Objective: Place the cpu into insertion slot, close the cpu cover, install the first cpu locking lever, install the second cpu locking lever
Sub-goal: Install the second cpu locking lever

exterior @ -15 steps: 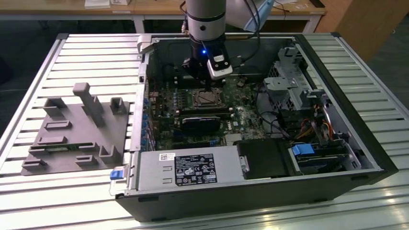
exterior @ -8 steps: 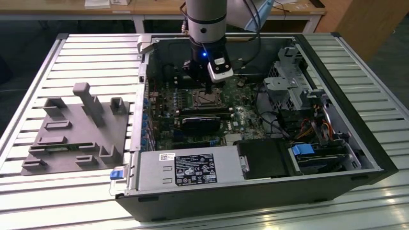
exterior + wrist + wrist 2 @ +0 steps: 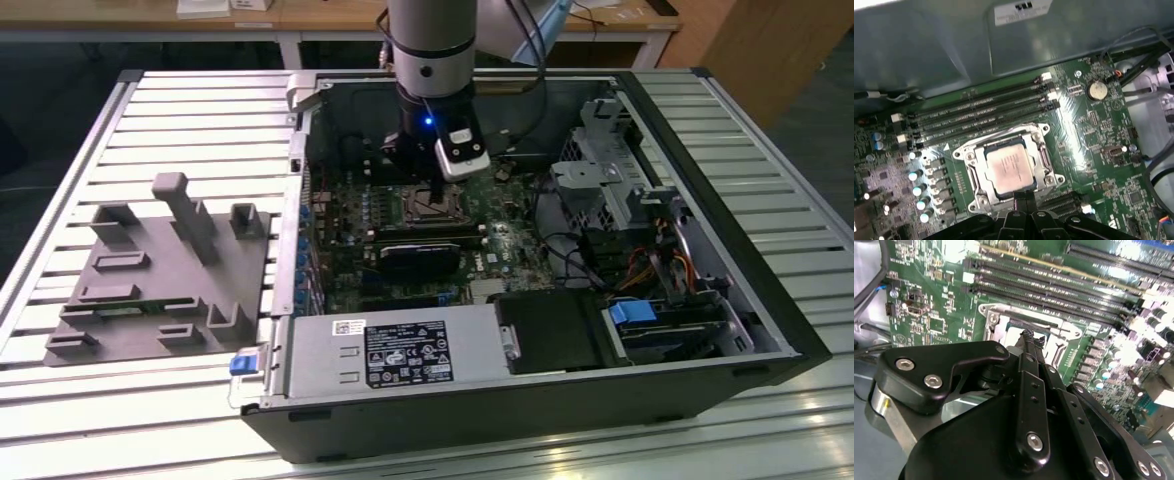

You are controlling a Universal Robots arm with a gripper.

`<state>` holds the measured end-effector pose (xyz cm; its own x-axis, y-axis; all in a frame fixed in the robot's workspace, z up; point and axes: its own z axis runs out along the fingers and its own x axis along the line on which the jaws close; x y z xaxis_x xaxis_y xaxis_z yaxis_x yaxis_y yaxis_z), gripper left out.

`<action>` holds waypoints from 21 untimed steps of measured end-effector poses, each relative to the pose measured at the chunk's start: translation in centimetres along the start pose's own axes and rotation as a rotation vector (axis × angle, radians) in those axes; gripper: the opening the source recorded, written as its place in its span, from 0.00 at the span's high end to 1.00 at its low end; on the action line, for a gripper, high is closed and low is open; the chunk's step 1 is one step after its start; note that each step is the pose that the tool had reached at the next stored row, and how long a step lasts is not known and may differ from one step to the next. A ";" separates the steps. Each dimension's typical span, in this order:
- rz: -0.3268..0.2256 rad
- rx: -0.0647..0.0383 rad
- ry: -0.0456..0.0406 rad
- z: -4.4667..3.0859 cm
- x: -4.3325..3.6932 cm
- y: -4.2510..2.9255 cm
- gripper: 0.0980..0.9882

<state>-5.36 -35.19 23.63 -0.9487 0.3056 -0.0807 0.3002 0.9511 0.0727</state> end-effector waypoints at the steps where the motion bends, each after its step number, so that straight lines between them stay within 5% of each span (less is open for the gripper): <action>1: 0.000 0.000 0.0000 -0.01 -0.05 -0.16 1.00; 12: 0.000 -0.005 0.0017 -0.07 -0.53 -1.84 1.00; 21: -0.003 -0.061 0.0198 0.22 -0.39 -2.50 1.00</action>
<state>-5.72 -37.67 23.26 -0.9516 0.3011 -0.0614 0.2912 0.9474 0.1329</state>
